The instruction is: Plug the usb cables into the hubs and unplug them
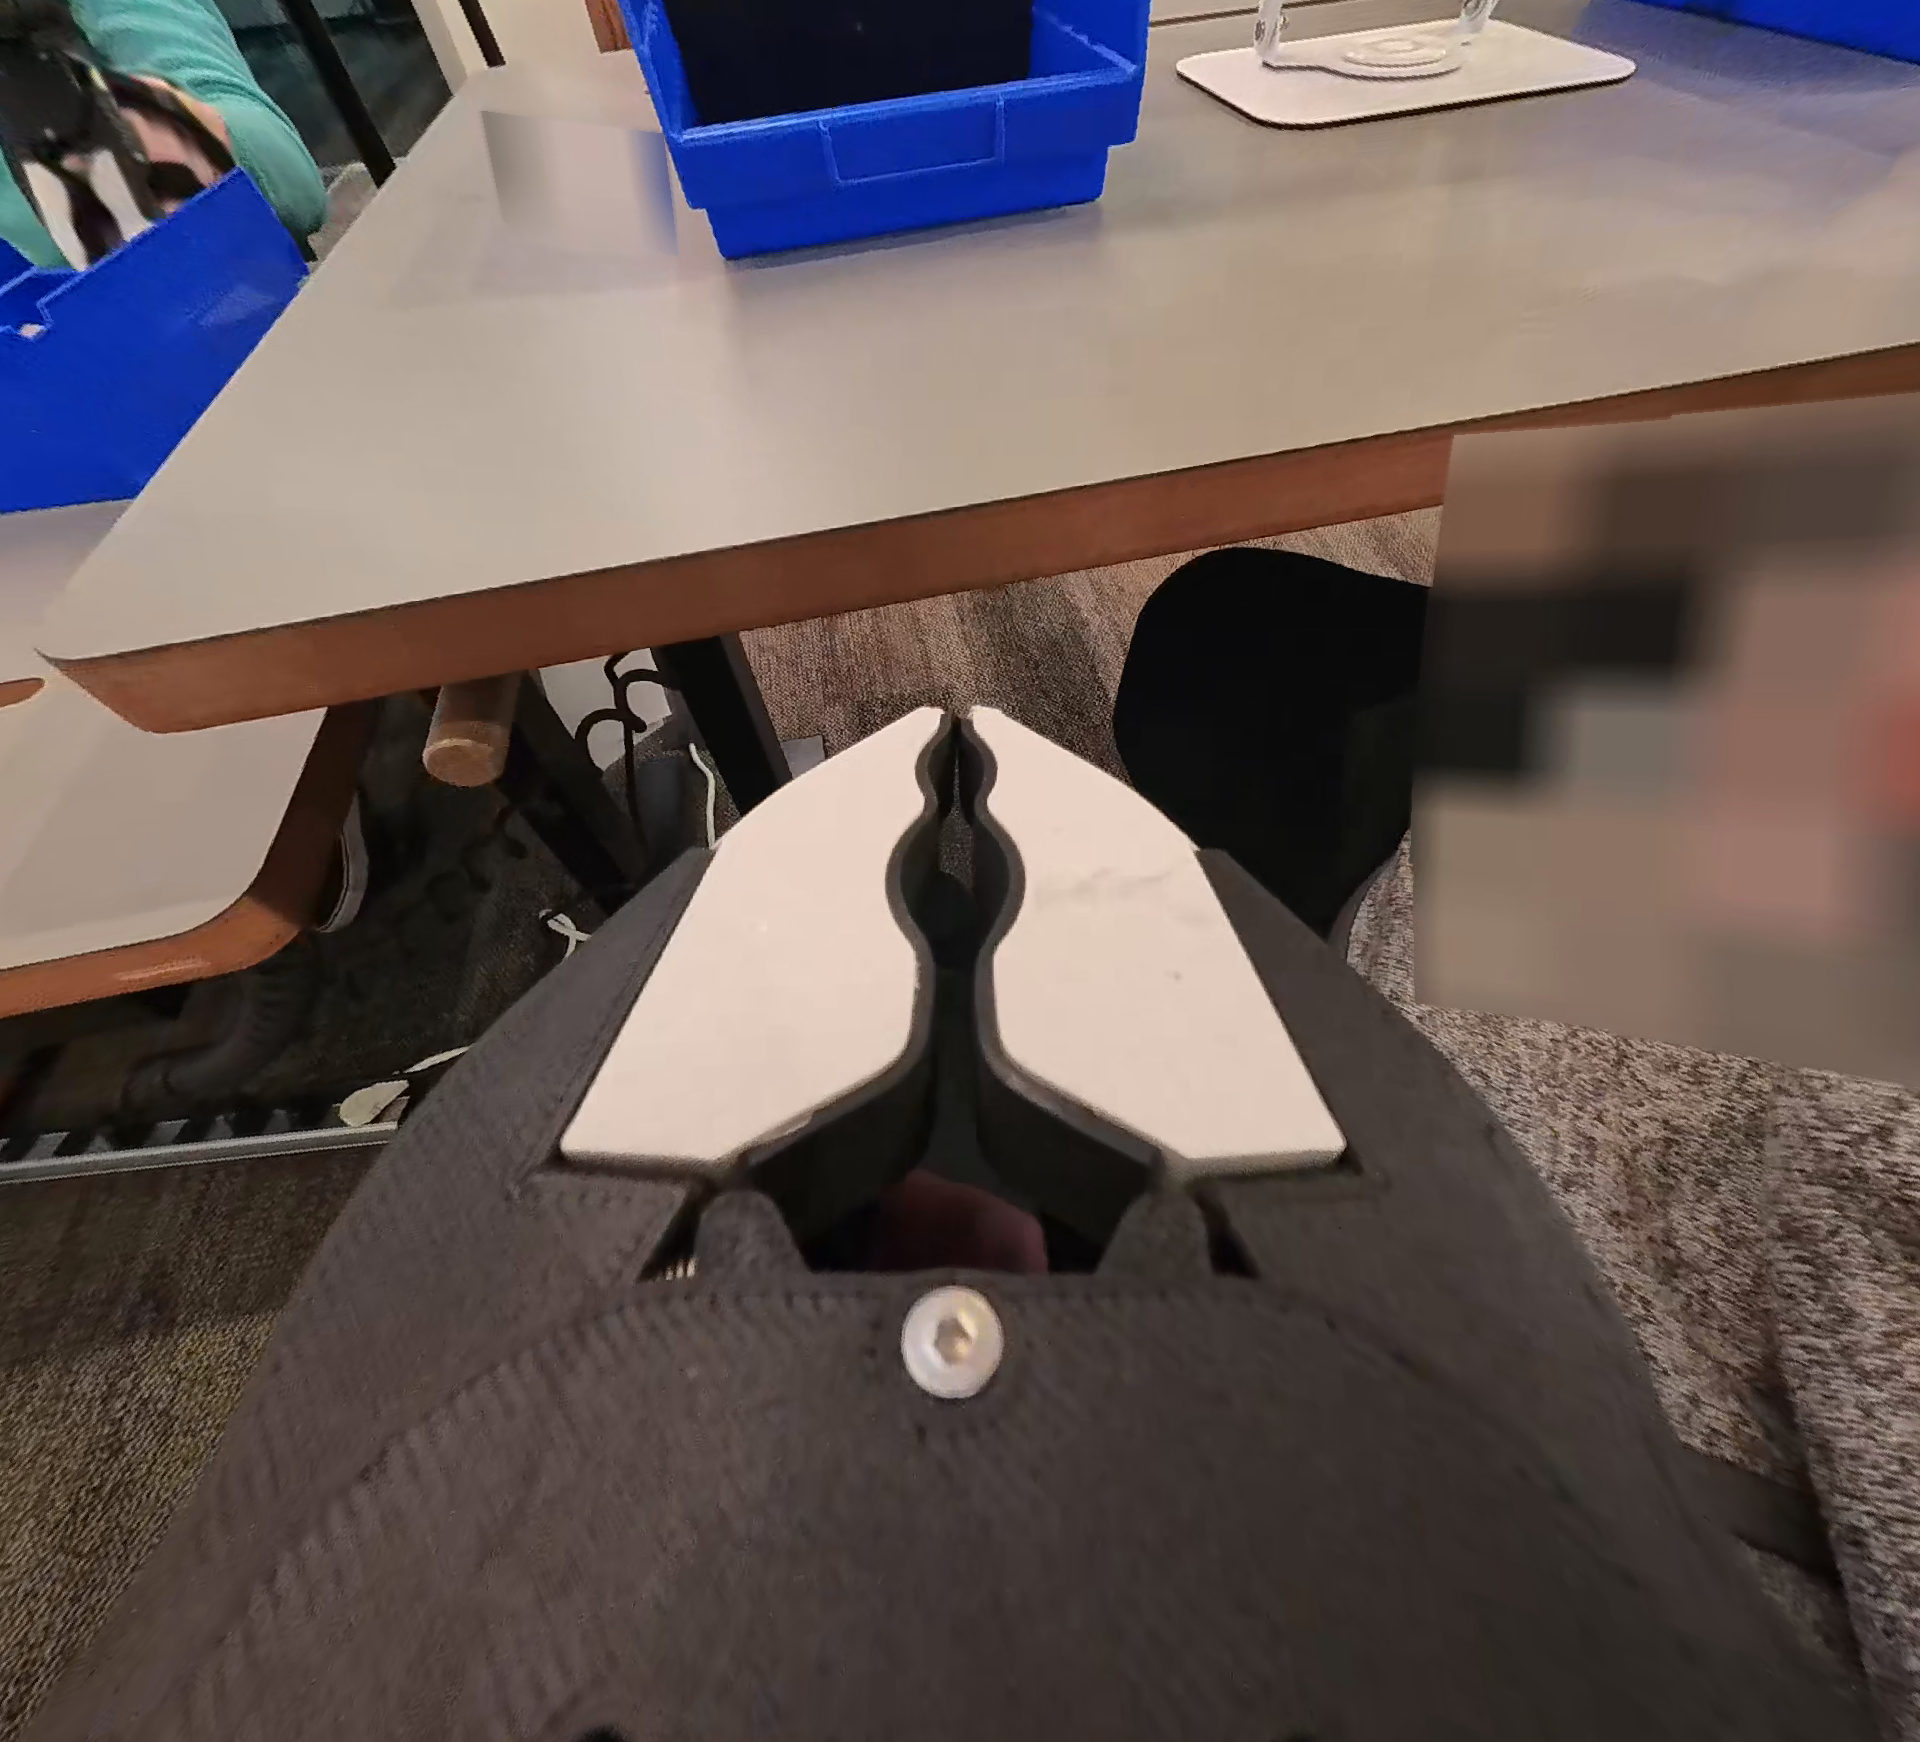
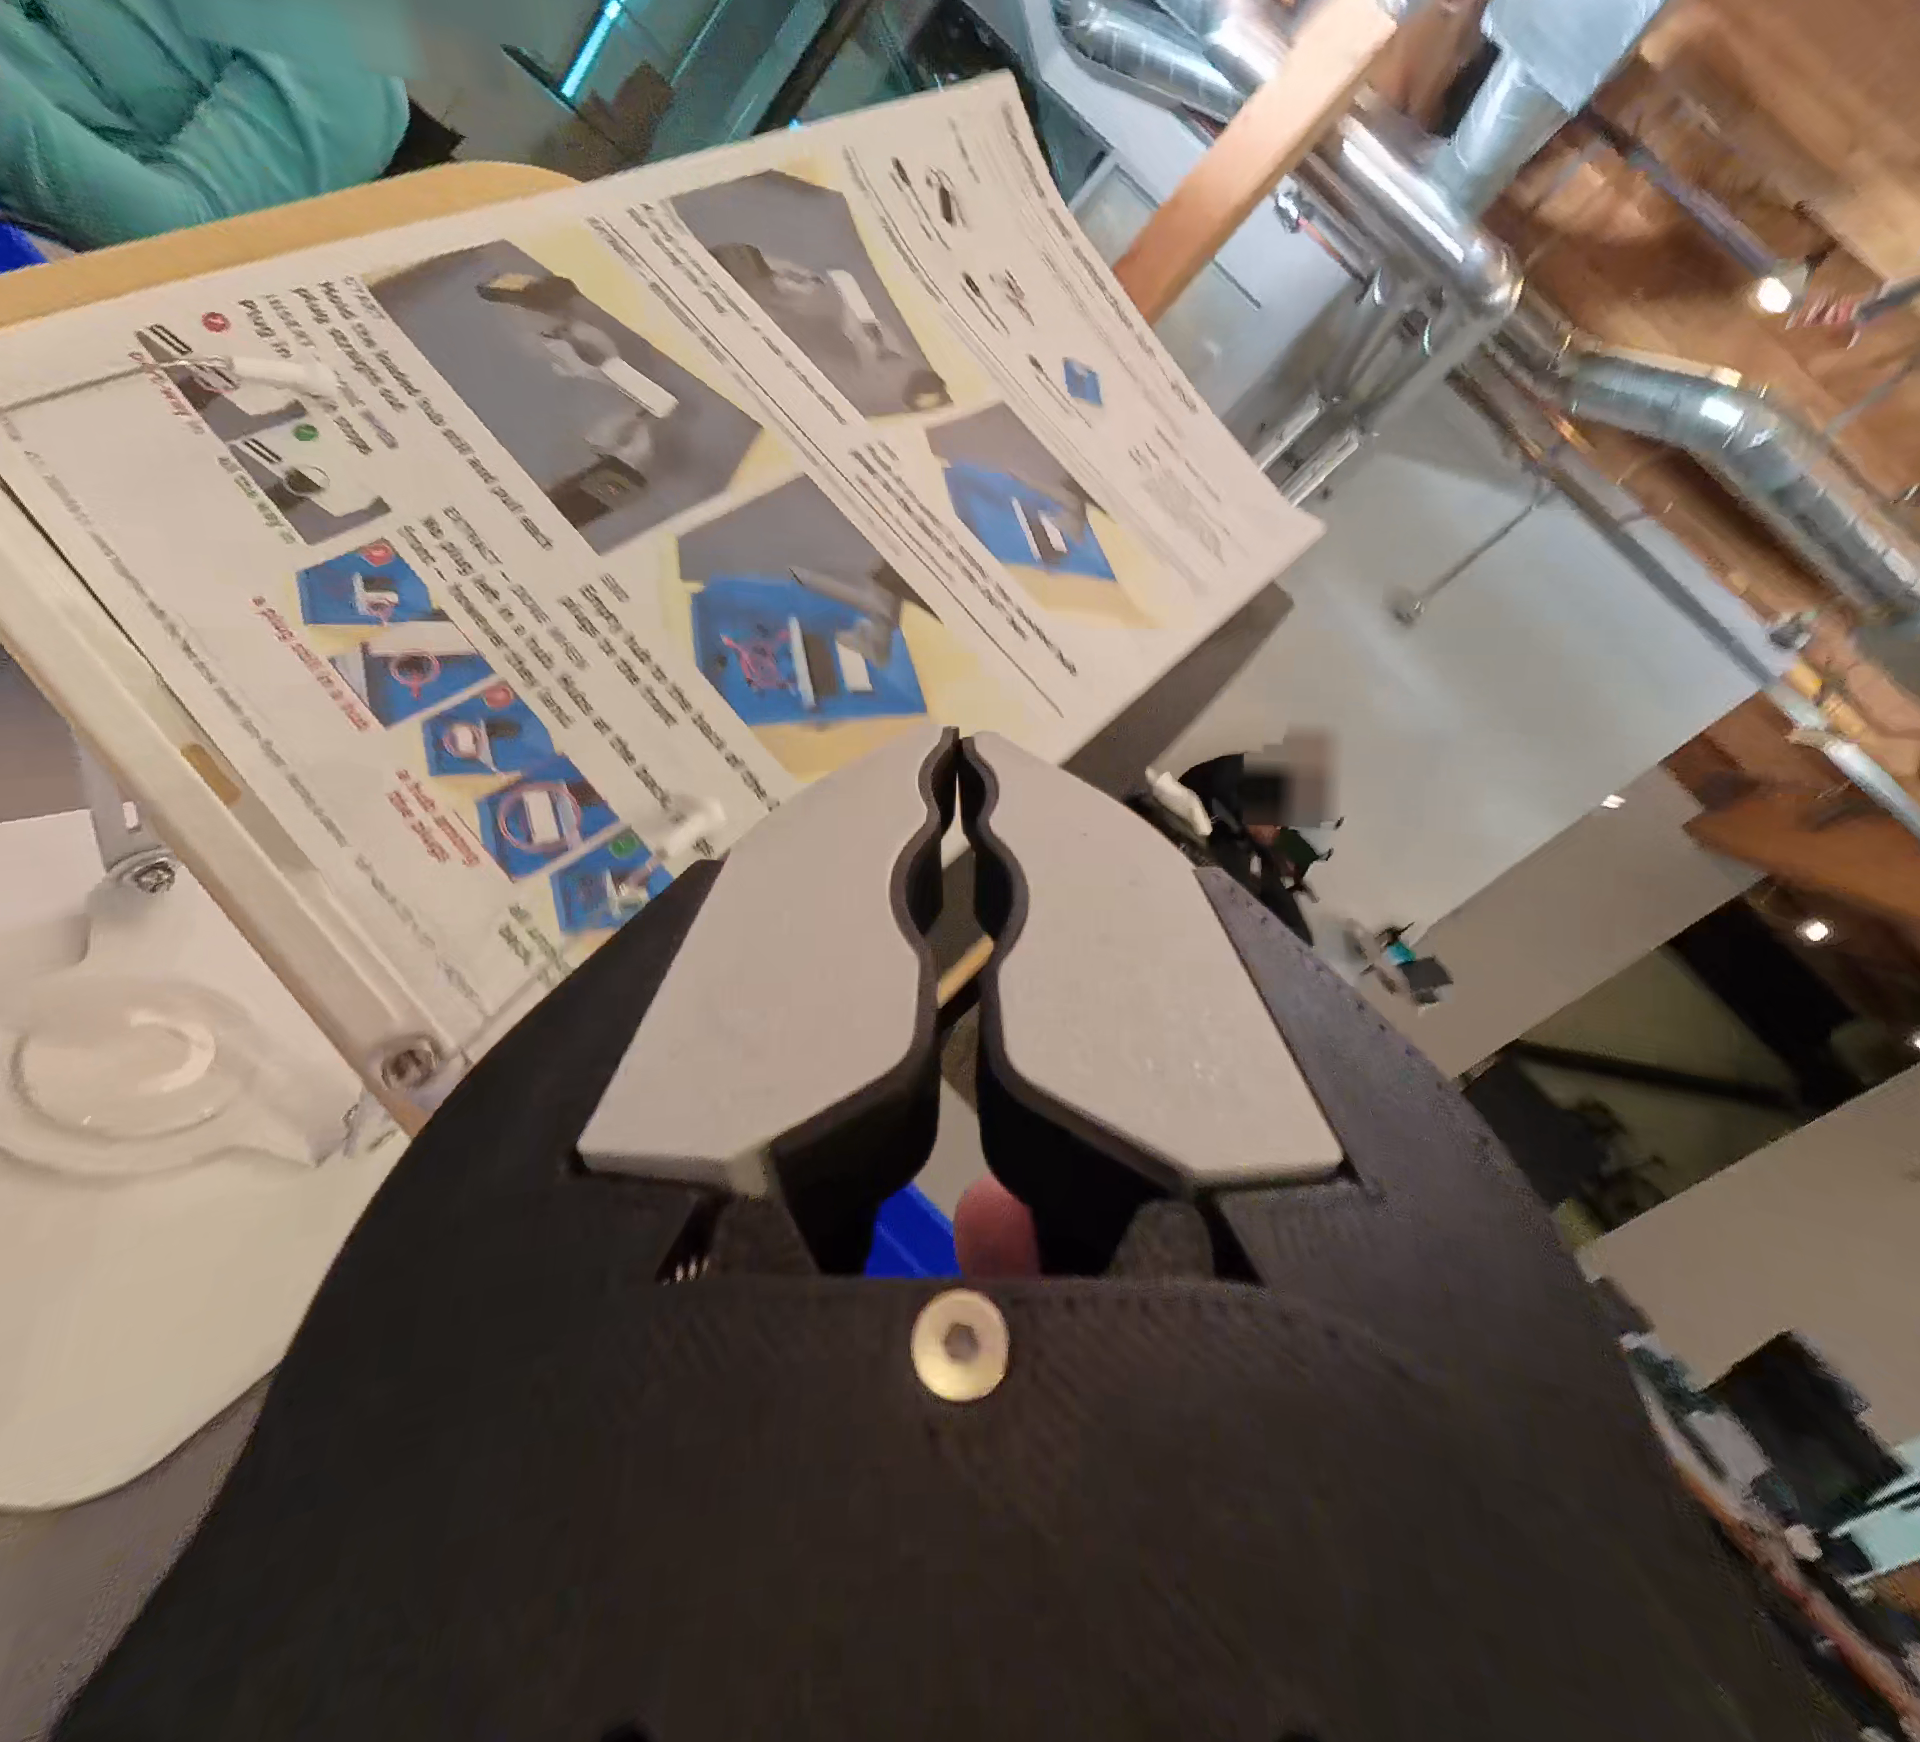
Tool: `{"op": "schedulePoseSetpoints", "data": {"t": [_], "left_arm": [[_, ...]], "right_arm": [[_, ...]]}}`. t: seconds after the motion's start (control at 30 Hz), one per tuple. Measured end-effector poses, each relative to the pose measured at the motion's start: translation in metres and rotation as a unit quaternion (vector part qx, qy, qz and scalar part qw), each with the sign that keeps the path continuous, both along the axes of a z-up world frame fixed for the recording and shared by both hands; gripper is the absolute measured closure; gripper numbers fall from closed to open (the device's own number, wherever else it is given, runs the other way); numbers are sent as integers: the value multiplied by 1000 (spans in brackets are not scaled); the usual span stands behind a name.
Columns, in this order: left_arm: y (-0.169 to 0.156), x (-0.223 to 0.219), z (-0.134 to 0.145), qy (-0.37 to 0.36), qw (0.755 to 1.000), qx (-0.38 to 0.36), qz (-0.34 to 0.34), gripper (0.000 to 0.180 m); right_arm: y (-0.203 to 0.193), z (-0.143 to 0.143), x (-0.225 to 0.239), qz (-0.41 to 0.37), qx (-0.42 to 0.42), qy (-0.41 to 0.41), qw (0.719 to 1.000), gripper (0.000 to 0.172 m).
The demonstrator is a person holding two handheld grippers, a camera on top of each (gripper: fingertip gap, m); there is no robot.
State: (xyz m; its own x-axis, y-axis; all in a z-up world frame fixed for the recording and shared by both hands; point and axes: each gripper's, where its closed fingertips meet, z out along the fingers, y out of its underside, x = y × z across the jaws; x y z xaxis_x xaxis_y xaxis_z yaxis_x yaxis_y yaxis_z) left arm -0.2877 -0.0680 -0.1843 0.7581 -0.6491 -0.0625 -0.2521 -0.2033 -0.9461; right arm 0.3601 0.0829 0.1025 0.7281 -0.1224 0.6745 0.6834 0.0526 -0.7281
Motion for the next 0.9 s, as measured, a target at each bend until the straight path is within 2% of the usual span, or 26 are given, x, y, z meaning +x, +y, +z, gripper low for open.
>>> {"op": "schedulePoseSetpoints", "data": {"t": [0.07,0.2,0.43,0.53,0.67,0.8,0.87,0.9], "left_arm": [[-1,-1,1,-3,1000,1,1,180],[-4,-3,1,-2,1000,1,7,180],[-12,1,-9,29,1000,0,6,180],[-15,-2,-14,34,999,-5,11,180],[-17,-12,-11,28,999,-4,28,180],[-18,-21,-12,22,999,-8,42,180],[-18,-23,-13,20,999,-9,44,180],[-18,-23,-14,21,999,-10,45,180]], "right_arm": [[8,4,-22,2,9,-25,1000,171],[18,4,-68,53,13,-23,998,172],[37,5,-90,52,26,-36,998,172],[45,4,-80,38,40,-26,998,172],[63,-5,-37,-8,9,5,1000,172],[78,-27,-6,-38,-58,29,997,172],[87,-48,3,-54,-117,29,991,171],[88,-48,2,-49,-111,25,992,171]]}}
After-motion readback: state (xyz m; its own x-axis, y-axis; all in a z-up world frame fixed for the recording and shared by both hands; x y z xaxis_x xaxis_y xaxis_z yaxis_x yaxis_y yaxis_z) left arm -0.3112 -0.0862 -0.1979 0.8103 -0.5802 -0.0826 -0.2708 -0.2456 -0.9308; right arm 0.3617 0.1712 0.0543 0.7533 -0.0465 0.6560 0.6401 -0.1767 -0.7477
